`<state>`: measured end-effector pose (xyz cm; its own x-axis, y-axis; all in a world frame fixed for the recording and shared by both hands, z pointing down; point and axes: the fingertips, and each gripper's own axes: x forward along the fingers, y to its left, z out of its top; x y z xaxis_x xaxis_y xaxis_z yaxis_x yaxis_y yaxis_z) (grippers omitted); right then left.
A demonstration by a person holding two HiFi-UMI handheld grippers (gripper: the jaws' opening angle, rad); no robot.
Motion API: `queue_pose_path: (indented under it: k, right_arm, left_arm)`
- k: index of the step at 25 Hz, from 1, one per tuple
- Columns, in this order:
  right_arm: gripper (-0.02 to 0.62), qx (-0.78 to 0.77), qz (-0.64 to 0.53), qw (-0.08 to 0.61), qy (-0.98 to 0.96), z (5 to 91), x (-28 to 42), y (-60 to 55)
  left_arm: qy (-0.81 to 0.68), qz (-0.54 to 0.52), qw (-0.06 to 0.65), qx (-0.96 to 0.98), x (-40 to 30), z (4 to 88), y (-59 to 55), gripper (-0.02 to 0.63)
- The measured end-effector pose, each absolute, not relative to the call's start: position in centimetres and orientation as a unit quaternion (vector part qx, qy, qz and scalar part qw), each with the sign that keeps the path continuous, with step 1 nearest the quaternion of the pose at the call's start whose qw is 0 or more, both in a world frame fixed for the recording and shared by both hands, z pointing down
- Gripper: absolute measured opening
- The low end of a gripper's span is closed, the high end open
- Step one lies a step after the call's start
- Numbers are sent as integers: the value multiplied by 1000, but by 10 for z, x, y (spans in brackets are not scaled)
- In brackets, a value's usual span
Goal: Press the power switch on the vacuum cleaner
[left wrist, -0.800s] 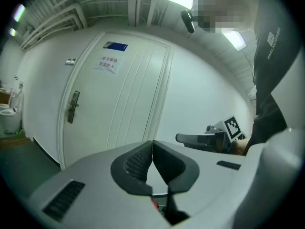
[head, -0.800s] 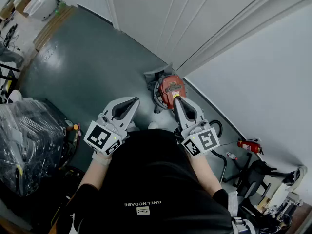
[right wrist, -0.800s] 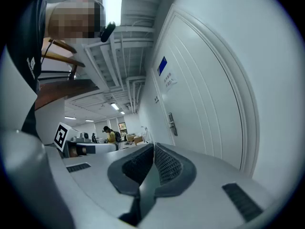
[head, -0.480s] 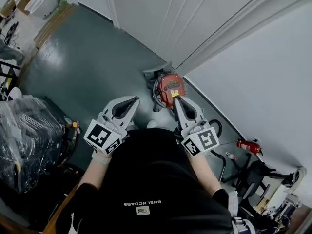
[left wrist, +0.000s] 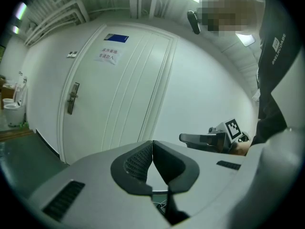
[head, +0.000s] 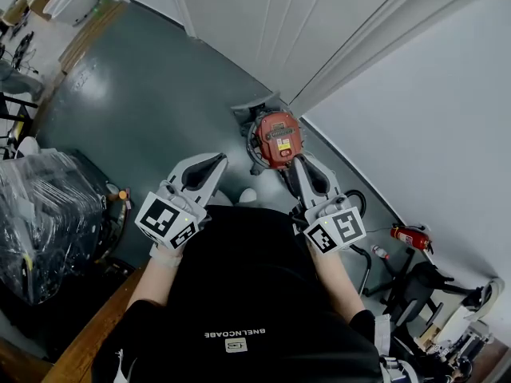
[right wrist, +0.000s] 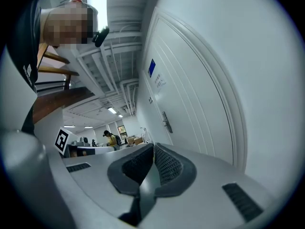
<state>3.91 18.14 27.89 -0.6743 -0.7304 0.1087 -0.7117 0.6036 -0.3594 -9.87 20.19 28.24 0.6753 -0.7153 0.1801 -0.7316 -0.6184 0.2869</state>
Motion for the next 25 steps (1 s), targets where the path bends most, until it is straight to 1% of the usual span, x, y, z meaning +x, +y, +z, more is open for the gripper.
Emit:
queue_pose_path:
  k: [5,10,16,25]
  right_arm:
    - [32,-410,-206,24,888,291,58,176]
    - [32,-414,-217,20,884,301,60,161]
    - [32,-422,-220,7,879,308,42,126]
    - [32,-443,-226,-14,868,313,4,36]
  left_arm:
    - [-407,38,184,894,-90,293,204,15]
    - [-407,40,195,891,-91,302,188,15]
    - [-396,33,211,893,-106,313,146,15]
    - [-355,46,224,906,-138,318,54,15]
